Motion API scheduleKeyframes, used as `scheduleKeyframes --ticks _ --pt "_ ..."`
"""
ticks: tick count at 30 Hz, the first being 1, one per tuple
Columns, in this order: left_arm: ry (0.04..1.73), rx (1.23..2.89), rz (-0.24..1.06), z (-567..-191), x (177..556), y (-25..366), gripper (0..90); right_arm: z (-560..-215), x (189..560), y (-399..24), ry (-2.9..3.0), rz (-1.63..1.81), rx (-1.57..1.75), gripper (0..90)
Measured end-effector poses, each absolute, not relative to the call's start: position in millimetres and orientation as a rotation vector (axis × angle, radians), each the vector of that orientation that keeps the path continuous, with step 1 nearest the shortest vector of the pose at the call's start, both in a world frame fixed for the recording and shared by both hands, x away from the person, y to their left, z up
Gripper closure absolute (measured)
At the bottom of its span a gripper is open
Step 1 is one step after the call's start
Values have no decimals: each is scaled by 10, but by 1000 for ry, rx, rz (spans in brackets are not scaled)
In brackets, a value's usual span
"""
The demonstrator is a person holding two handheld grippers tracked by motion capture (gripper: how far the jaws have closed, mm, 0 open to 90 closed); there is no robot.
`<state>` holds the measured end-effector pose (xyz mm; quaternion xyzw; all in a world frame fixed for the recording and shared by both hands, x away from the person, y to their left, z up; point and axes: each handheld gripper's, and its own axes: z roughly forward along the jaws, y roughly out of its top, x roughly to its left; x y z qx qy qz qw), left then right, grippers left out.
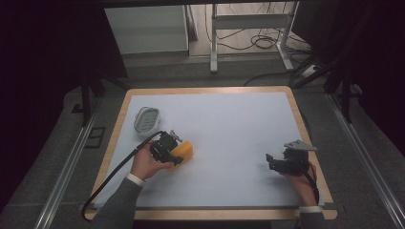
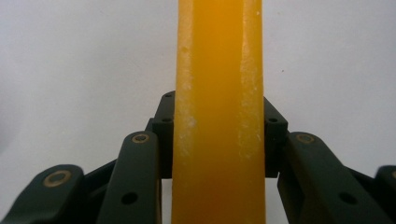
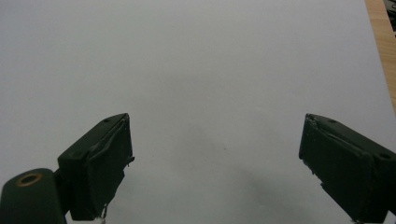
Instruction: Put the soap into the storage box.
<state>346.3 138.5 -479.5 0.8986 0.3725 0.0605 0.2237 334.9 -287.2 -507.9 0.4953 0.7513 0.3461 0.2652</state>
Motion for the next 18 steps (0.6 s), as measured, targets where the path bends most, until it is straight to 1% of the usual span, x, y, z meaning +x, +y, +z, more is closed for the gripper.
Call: scheduleKeyframes --ticks 18 --pt "1094 2397 228 -4525 3483 1652 610 -5085 3354 -2877 2026 927 1338 95"
